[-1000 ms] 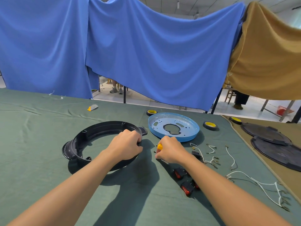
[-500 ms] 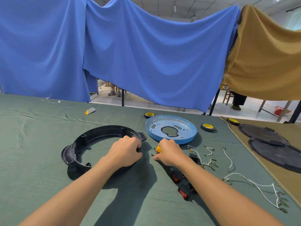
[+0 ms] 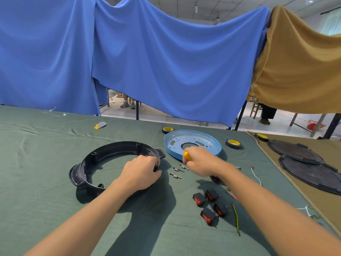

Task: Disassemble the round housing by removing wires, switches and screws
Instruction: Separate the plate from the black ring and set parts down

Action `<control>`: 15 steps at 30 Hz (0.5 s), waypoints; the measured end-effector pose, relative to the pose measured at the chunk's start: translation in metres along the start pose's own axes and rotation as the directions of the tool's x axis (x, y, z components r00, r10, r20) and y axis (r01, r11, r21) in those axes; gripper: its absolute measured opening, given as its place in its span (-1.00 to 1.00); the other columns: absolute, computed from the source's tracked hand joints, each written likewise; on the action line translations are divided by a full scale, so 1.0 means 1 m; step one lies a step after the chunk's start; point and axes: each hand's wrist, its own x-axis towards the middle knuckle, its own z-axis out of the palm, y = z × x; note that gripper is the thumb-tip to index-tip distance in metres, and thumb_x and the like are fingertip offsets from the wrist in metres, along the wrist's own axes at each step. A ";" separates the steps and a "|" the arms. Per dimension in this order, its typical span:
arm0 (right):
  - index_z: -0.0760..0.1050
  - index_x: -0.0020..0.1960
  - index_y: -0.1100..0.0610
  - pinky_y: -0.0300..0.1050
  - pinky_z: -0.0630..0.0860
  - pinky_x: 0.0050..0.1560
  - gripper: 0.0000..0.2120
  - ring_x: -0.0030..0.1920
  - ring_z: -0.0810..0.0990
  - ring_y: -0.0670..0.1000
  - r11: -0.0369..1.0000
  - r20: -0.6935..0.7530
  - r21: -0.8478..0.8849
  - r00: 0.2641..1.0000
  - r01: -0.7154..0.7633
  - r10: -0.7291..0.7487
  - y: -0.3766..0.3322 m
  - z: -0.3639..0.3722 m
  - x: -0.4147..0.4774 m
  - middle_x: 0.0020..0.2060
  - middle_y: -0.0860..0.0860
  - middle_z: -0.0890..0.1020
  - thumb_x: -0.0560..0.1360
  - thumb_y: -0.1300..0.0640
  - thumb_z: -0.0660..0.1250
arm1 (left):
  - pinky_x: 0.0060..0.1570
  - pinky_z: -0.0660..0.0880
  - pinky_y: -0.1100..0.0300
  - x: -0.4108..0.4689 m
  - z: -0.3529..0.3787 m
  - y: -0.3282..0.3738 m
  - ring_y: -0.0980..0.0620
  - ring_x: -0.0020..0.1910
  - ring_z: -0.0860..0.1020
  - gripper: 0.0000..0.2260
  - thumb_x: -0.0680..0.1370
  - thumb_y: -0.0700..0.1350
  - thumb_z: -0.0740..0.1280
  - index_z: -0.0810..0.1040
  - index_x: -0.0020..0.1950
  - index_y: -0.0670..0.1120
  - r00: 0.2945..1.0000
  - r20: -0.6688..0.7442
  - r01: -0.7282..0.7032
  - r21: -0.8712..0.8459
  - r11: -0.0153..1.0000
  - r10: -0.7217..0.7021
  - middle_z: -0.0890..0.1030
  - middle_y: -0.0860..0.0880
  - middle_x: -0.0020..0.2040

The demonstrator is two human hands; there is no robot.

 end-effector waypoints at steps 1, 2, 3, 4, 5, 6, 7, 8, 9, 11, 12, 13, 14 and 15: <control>0.52 -0.05 0.10 -0.08 0.44 -0.06 -0.86 0.00 0.46 0.05 0.999 -0.035 -0.031 0.999 0.032 -0.033 0.003 -0.007 -0.004 -0.02 0.04 0.51 0.52 0.28 0.22 | -0.21 0.36 0.14 -0.001 0.000 -0.001 -0.06 -0.01 0.54 -0.79 0.57 0.09 0.27 0.50 0.09 0.00 1.000 -0.004 -0.003 0.006 1.000 0.003 0.60 0.02 -0.01; 0.56 -0.04 0.09 -0.04 0.45 0.03 -0.86 0.05 0.45 0.05 0.996 -0.056 -0.064 0.996 0.061 -0.064 0.007 -0.010 -0.008 0.00 0.03 0.50 0.53 0.27 0.25 | -0.20 0.36 0.13 -0.002 0.000 -0.002 -0.05 0.01 0.54 -0.78 0.57 0.10 0.26 0.49 0.12 0.01 1.000 -0.009 -0.007 0.013 1.000 0.007 0.60 0.03 0.00; 0.58 -0.01 0.09 -0.01 0.44 0.09 -0.86 0.07 0.43 0.05 0.992 -0.067 -0.090 0.993 0.086 -0.092 0.009 -0.011 -0.013 0.02 0.02 0.50 0.54 0.24 0.27 | -0.20 0.36 0.13 -0.004 0.000 -0.003 -0.05 0.03 0.54 -0.77 0.57 0.11 0.25 0.47 0.13 0.02 1.000 -0.015 -0.011 0.023 1.000 0.012 0.59 0.03 0.00; 0.60 0.04 0.08 0.01 0.42 0.12 -0.85 0.09 0.41 0.05 0.988 -0.065 -0.113 0.992 0.105 -0.112 0.010 -0.009 -0.018 0.04 0.03 0.49 0.55 0.22 0.29 | -0.20 0.36 0.13 -0.005 0.001 -0.004 -0.05 0.04 0.54 -0.76 0.58 0.11 0.24 0.46 0.15 0.01 1.000 -0.021 -0.016 0.034 0.999 0.016 0.59 0.03 0.01; 0.60 0.09 0.06 0.01 0.40 0.13 -0.84 0.10 0.39 0.04 0.983 -0.064 -0.141 0.990 0.119 -0.129 0.011 -0.005 -0.023 0.06 0.03 0.48 0.56 0.19 0.29 | -0.19 0.36 0.12 -0.007 0.000 -0.003 -0.05 0.04 0.53 -0.76 0.58 0.11 0.23 0.46 0.15 0.01 0.999 -0.027 -0.018 0.044 0.999 0.020 0.59 0.03 0.02; 0.60 0.11 0.05 0.01 0.39 0.14 -0.83 0.11 0.38 0.04 0.975 -0.070 -0.179 0.987 0.132 -0.147 0.011 0.000 -0.025 0.06 0.02 0.48 0.56 0.16 0.30 | -0.19 0.37 0.12 -0.008 0.001 -0.003 -0.06 0.04 0.53 -0.76 0.58 0.11 0.22 0.45 0.14 0.00 0.999 -0.033 -0.019 0.054 0.998 0.021 0.59 0.02 0.02; 0.59 0.13 0.04 0.00 0.38 0.14 -0.83 0.10 0.37 0.04 0.963 -0.090 -0.225 0.981 0.149 -0.173 0.010 0.006 -0.028 0.06 0.02 0.48 0.56 0.14 0.30 | -0.19 0.38 0.11 -0.010 0.001 -0.003 -0.06 0.02 0.53 -0.76 0.58 0.11 0.21 0.45 0.14 -0.01 0.999 -0.039 -0.021 0.062 0.998 0.024 0.58 0.01 0.02; 0.58 0.13 0.04 -0.01 0.37 0.12 -0.83 0.09 0.37 0.04 0.947 -0.115 -0.275 0.973 0.164 -0.202 0.008 0.012 -0.031 0.06 0.01 0.47 0.56 0.13 0.30 | -0.19 0.38 0.11 -0.013 0.001 -0.002 -0.06 0.02 0.53 -0.76 0.58 0.11 0.21 0.45 0.14 -0.01 0.999 -0.045 -0.024 0.071 0.997 0.027 0.58 0.01 0.01; 0.57 0.13 0.05 -0.04 0.36 0.09 -0.83 0.08 0.37 0.04 0.928 -0.142 -0.326 0.961 0.179 -0.236 0.005 0.018 -0.034 0.05 0.01 0.47 0.56 0.14 0.30 | -0.19 0.39 0.10 -0.015 0.001 -0.001 -0.06 0.02 0.53 -0.75 0.59 0.11 0.20 0.44 0.15 -0.02 0.998 -0.049 -0.027 0.082 0.996 0.031 0.57 0.01 0.01; 0.53 0.11 0.09 -0.08 0.32 -0.02 -0.83 0.06 0.39 0.07 0.895 -0.190 -0.410 0.943 0.176 -0.273 -0.002 0.032 -0.040 0.05 0.04 0.45 0.52 0.19 0.29 | -0.19 0.39 0.10 -0.020 0.002 -0.001 -0.07 0.04 0.53 -0.73 0.59 0.11 0.19 0.44 0.18 -0.01 0.998 -0.055 -0.027 0.100 0.995 0.033 0.57 0.01 0.03; 0.52 0.08 0.12 -0.08 0.31 -0.08 -0.83 0.05 0.41 0.10 0.894 -0.210 -0.422 0.944 0.149 -0.256 -0.006 0.039 -0.042 0.04 0.06 0.43 0.50 0.22 0.28 | -0.19 0.38 0.10 -0.022 0.002 -0.002 -0.07 0.05 0.53 -0.73 0.59 0.11 0.19 0.44 0.20 0.00 0.998 -0.055 -0.025 0.107 0.994 0.031 0.57 0.01 0.03; 0.50 0.05 0.16 -0.06 0.30 -0.13 -0.84 0.05 0.42 0.13 0.903 -0.223 -0.416 0.950 0.111 -0.219 -0.010 0.044 -0.045 0.05 0.09 0.41 0.48 0.25 0.26 | -0.20 0.36 0.10 -0.024 0.002 -0.003 -0.06 0.05 0.53 -0.72 0.59 0.11 0.19 0.43 0.22 0.01 0.998 -0.054 -0.024 0.109 0.994 0.030 0.57 0.02 0.03; 0.49 0.02 0.20 -0.02 0.32 -0.14 -0.86 0.05 0.42 0.16 0.914 -0.226 -0.400 0.959 0.069 -0.171 -0.013 0.050 -0.047 0.05 0.11 0.39 0.47 0.27 0.26 | -0.20 0.35 0.11 -0.026 0.003 -0.004 -0.05 0.05 0.53 -0.71 0.59 0.11 0.19 0.43 0.24 0.02 0.998 -0.049 -0.023 0.109 0.994 0.028 0.57 0.03 0.02; 0.47 0.01 0.22 0.01 0.34 -0.12 -0.87 0.06 0.41 0.18 0.923 -0.219 -0.383 0.967 0.034 -0.126 -0.015 0.054 -0.049 0.06 0.12 0.38 0.47 0.28 0.25 | -0.21 0.35 0.11 -0.027 0.003 -0.004 -0.05 0.05 0.53 -0.71 0.59 0.11 0.19 0.42 0.26 0.02 0.999 -0.043 -0.022 0.107 0.994 0.027 0.57 0.03 0.02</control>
